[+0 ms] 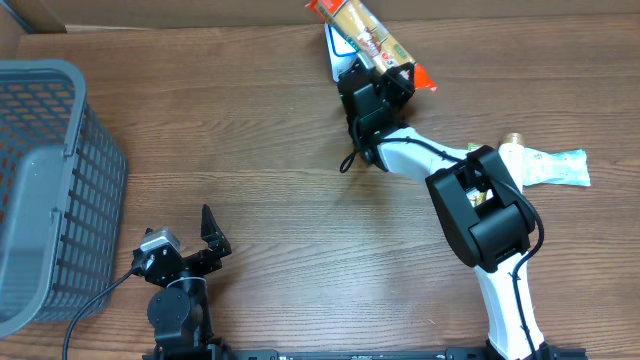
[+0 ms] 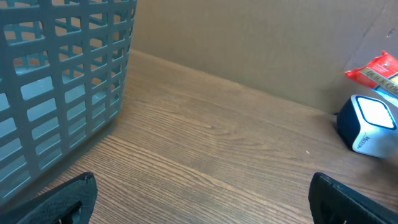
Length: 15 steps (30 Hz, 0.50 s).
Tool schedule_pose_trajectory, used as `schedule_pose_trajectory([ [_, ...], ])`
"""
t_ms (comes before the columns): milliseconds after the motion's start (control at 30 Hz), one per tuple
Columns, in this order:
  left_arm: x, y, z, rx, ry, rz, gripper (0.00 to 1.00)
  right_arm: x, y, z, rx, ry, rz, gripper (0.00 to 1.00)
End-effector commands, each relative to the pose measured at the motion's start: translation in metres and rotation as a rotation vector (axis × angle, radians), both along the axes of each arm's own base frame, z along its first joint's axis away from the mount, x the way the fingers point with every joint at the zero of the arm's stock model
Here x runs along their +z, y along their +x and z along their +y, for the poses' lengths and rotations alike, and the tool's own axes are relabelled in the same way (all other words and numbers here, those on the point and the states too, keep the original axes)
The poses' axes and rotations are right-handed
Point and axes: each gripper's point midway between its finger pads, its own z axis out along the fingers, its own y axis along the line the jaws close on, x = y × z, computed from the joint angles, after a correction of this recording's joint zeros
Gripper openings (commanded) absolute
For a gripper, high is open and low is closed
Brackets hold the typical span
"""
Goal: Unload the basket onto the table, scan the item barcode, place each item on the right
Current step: 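Hold the spaghetti pack barcode up in front of the white scanner, then carry the spaghetti pack right and release it on the table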
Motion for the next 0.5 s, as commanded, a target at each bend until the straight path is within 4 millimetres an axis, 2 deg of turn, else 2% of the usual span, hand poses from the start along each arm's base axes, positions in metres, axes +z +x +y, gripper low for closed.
schedule_pose_trajectory([
  [0,0.002,-0.001,0.001,0.006,0.019,-0.004,1.00,0.101,-0.009,0.016,-0.014,0.199,-0.214,0.03],
  [67,0.002,-0.001,0.001,0.006,0.019,-0.004,1.00,0.119,-0.021,0.021,0.015,0.273,-0.199,0.03],
  [100,0.002,-0.001,0.001,0.006,0.019,-0.004,1.00,0.133,-0.036,0.025,0.045,0.375,-0.165,0.03],
  [133,0.002,-0.001,0.001,0.006,0.019,-0.004,1.00,0.140,-0.045,0.025,0.057,0.440,-0.142,0.03],
  [300,0.002,-0.001,0.001,0.006,0.019,-0.004,1.00,0.156,-0.107,0.021,0.023,0.932,0.045,0.04],
  [400,0.002,-0.001,0.001,0.006,0.019,-0.004,1.00,0.142,-0.146,0.011,-0.103,1.226,0.258,0.04],
  [433,0.002,-0.001,0.001,0.006,0.018,-0.004,1.00,0.125,-0.165,-0.001,-0.214,1.315,0.374,0.04],
  [467,0.002,-0.001,0.001,0.006,0.019,-0.004,1.00,0.114,-0.173,-0.009,-0.279,1.335,0.423,0.04],
])
